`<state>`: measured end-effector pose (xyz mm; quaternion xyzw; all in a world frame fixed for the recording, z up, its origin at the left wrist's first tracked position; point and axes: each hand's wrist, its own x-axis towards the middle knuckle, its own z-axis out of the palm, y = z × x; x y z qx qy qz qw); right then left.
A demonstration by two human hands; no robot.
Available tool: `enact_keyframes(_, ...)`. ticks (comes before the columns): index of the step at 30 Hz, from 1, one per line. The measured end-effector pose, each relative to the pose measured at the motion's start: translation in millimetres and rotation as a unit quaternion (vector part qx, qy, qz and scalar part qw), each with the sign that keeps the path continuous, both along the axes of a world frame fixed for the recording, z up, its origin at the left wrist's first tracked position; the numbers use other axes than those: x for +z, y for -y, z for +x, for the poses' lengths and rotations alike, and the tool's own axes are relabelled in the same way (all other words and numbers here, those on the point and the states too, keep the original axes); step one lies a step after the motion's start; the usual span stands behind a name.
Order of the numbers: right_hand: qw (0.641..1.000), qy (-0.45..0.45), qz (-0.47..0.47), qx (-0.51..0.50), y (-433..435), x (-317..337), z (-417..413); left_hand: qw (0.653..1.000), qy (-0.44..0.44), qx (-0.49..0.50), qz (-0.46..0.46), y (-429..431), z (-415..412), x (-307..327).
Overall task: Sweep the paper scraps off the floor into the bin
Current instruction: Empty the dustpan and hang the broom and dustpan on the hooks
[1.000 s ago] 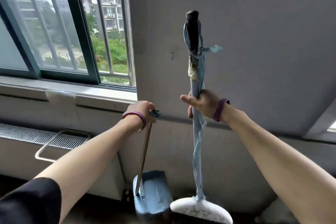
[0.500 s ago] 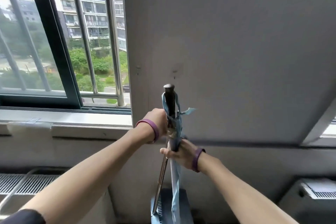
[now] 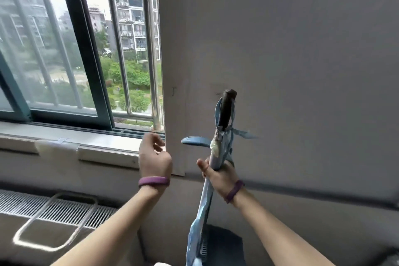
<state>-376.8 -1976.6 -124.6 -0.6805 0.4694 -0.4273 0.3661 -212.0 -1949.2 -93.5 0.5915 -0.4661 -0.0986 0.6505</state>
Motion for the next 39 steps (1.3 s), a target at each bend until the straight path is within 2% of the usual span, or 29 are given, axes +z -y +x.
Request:
enact_keyframes(1,1.000,-0.013,-0.007,-0.016,3.6,4.8,3.4,0.997,-0.008,0.006,0.078,-1.9,3.2,-19.2)
enact_keyframes(2,0.999,-0.031,-0.011,-0.026,5.7,9.6,8.2,0.985,0.003,-0.033,0.172,-2.4,3.3,-36.8)
enact_keyframes(4,0.999,-0.043,-0.015,-0.027,8.0,18.0,19.2,0.933,0.038,-0.166,0.316,0.5,-1.0,-66.3)
enact_keyframes(6,0.998,-0.046,-0.025,-0.021,10.3,24.2,30.1,0.891,0.087,-0.260,0.361,4.2,-11.8,-74.9)
enact_keyframes(9,0.997,-0.067,-0.039,-0.021,14.7,27.9,39.9,0.886,0.083,-0.322,0.323,12.7,-30.7,-74.6)
enact_keyframes(14,0.997,-0.043,-0.056,-0.022,27.5,32.3,38.3,0.913,0.143,-0.261,0.278,23.0,-26.2,-69.0)
enact_keyframes(17,0.997,-0.045,-0.062,0.004,49.2,33.2,24.0,0.935,0.138,-0.239,0.225,27.2,-4.2,-63.5)
enact_keyframes(20,0.996,-0.065,-0.061,0.002,69.3,30.3,4.0,0.953,0.099,-0.216,0.187,34.2,28.9,-52.6)
enact_keyframes(23,0.992,-0.091,-0.076,-0.041,77.9,35.5,-0.9,0.968,0.051,-0.187,0.161,44.2,54.0,-39.6)
enact_keyframes(29,0.976,-0.136,-0.146,-0.085,105.9,61.3,5.2,0.965,0.045,-0.195,0.172,50.4,56.8,-40.0)
enact_keyframes(36,0.970,-0.205,-0.095,-0.093,120.8,42.9,9.6,0.956,0.041,-0.190,0.220,54.2,61.9,-60.5)
enact_keyframes(39,0.966,-0.215,-0.106,-0.101,121.5,36.5,9.0,0.950,0.042,-0.198,0.239,56.7,59.1,-63.9)
